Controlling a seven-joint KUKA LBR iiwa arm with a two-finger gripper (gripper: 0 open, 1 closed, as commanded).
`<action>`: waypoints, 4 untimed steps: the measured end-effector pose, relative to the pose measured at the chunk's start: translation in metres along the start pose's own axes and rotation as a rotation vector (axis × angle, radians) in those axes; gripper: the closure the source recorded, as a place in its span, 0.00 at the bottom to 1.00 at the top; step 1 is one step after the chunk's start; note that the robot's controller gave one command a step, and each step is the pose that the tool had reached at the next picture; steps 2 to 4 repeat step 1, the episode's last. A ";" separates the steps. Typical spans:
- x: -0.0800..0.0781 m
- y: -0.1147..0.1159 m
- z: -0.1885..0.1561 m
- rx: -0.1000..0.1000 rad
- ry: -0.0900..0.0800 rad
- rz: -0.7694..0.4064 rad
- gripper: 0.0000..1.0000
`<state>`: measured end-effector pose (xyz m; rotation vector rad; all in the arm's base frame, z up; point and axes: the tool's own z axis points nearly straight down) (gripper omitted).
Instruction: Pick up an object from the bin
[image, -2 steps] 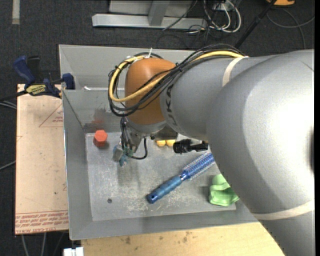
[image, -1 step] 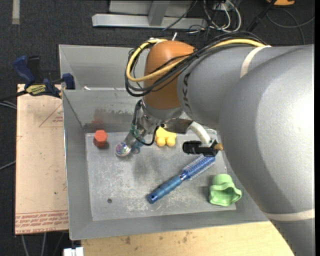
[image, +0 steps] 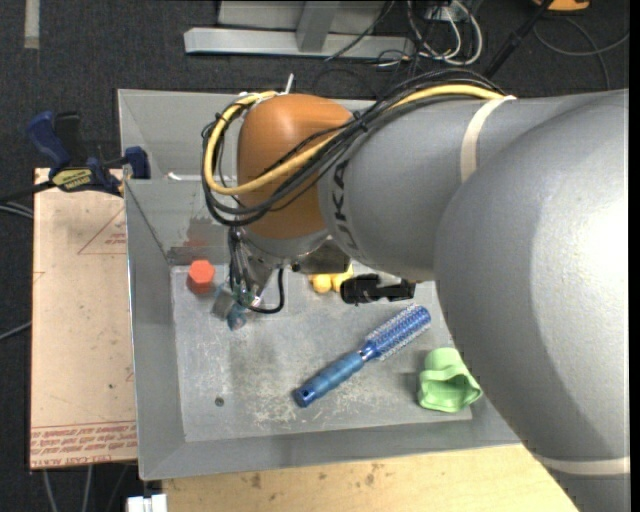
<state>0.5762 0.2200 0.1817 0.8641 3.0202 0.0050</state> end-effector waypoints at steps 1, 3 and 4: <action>0.035 -0.008 -0.070 -0.004 -0.004 -0.027 1.00; 0.035 -0.008 -0.070 -0.004 -0.004 -0.027 1.00; 0.035 -0.008 -0.070 -0.004 -0.004 -0.027 1.00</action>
Offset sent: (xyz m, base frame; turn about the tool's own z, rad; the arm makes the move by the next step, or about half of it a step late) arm -0.0337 0.0093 0.0654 -0.0218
